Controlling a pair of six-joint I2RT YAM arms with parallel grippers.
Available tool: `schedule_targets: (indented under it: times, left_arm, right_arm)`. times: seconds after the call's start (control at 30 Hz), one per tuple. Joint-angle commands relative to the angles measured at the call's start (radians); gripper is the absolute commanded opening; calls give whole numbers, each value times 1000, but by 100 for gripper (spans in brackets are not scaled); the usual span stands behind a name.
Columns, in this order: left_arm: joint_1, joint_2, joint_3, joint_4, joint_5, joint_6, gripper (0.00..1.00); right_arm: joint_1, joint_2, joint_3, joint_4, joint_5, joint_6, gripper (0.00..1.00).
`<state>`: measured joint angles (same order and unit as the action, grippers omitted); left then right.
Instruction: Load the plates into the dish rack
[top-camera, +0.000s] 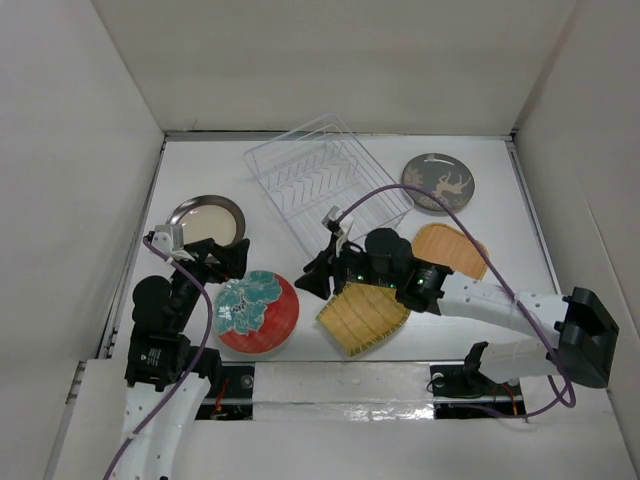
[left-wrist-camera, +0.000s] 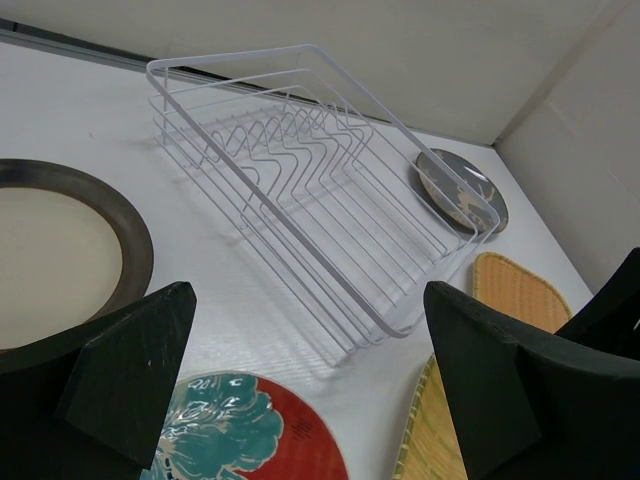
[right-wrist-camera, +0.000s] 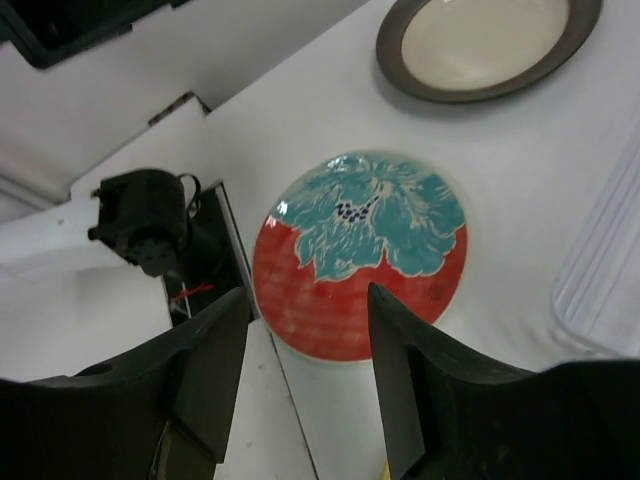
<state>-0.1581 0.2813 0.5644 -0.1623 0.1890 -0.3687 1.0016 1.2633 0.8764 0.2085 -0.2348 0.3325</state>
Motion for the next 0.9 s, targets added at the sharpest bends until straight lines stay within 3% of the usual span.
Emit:
schedule_targets:
  times: [0.0,0.07,0.1,0.17,0.33,0.37,0.4,0.43,0.47,0.5,0.6,0.67,0.7,0.77,0.87]
  left_arm:
    - [-8,2,0,43,7,-10,99]
    - [-8,2,-3,50,20,-9,99]
    - [-8,2,-6,53,32,-9,99]
    - [-8,-1,-5,53,41,-10,99]
    - [-8,-57,-20,72,69,-1,99]
    - [-8,-62,-20,70,66,-1,93]
    - [-8,-62,-21,70,58,-1,78]
    - [-8,-62,-21,67,49,-3,32]
    - [-8,-60,-18,57,34,-6,12]
    - [-8,-62,-17,55,24,-7,0]
    - [-8,-70,-18,55,21,-7,0]
    - [-8,-79,-17,52,17,-9,14]
    - [-8,-83,-15,52,15,-9,31]
    - [-8,-90,-15,52,17,-9,41]
    - [-8,-91,-15,53,24,-7,47]
  right_arm:
    - [40,42,16,14,118,2,55]
    - [40,53,-13,26,127,42,44]
    - [40,53,-22,37,140,57,25]
    - [52,48,-40,45,178,95,1]
    - [91,54,-85,45,242,175,0]
    - [91,73,-88,36,285,221,0]
    - [91,83,-91,14,301,243,0]
    - [91,96,-94,2,313,259,1]
    - [91,114,-94,-9,346,295,5]
    - [91,122,-97,-12,357,312,9]
    - [91,160,-111,6,365,358,37]
    - [91,189,-113,23,342,375,45]
    - [91,229,-109,26,339,378,51]
    - [91,272,-93,37,302,376,54]
    - [91,350,-80,71,290,387,55]
